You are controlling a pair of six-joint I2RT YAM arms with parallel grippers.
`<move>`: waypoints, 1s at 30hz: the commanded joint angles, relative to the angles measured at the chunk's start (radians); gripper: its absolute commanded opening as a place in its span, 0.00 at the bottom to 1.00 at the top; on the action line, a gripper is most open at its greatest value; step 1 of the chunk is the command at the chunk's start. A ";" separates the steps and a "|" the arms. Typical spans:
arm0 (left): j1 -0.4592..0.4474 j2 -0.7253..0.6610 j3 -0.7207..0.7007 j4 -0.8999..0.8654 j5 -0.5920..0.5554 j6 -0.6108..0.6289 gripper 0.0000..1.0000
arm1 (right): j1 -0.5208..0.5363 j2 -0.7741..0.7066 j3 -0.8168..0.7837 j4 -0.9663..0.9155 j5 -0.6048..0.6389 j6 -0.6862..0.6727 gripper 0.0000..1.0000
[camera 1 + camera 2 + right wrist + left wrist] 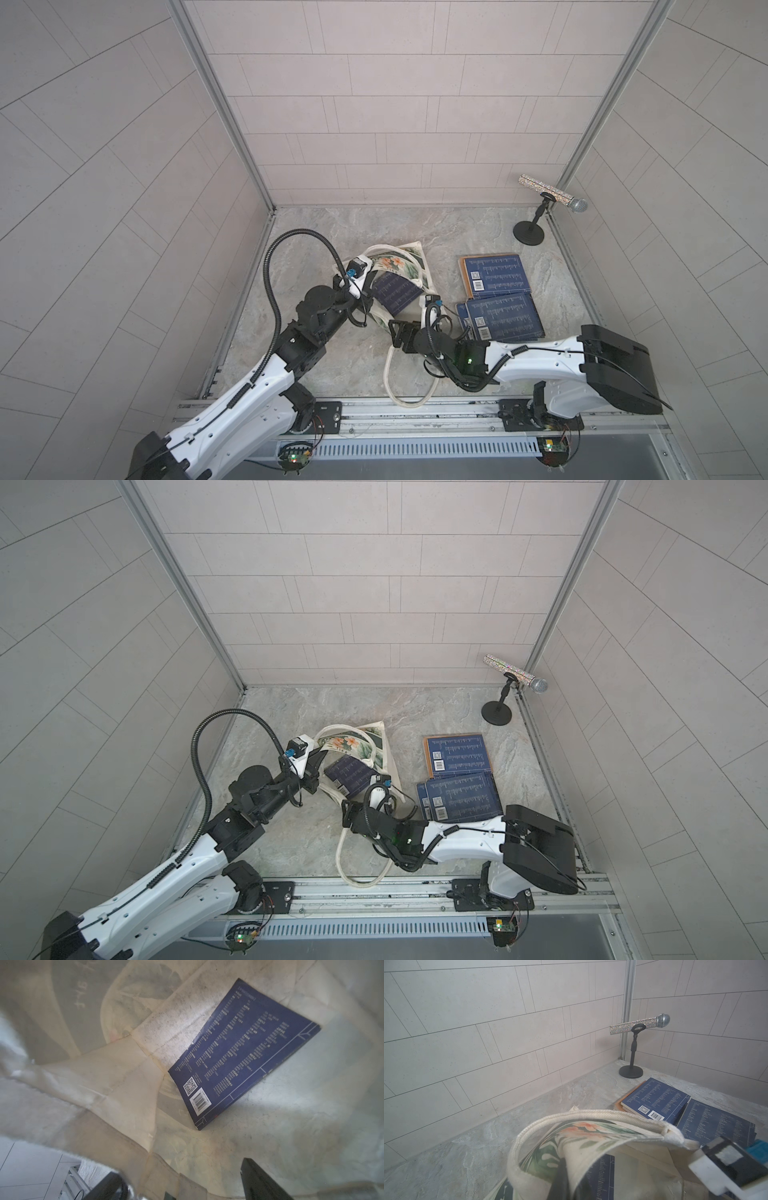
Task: Take out the books from the canvas bag
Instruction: Pick up the book from the canvas bag.
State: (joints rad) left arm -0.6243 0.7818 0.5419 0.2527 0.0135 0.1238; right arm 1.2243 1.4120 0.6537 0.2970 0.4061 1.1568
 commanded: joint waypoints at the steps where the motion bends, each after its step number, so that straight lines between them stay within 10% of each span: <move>1: 0.002 -0.012 0.058 0.063 -0.038 0.010 0.00 | 0.012 -0.086 -0.027 -0.090 0.016 -0.013 0.86; 9: 0.002 0.020 0.064 0.054 -0.017 0.006 0.00 | 0.023 -0.190 -0.106 -0.155 0.047 -0.001 0.85; 30: 0.001 -0.047 0.016 0.141 0.089 -0.008 0.00 | 0.001 0.180 0.036 0.053 0.024 0.042 0.83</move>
State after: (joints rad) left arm -0.6243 0.7837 0.5522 0.2569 0.0650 0.1223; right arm 1.2438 1.5810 0.6834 0.3035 0.4042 1.1839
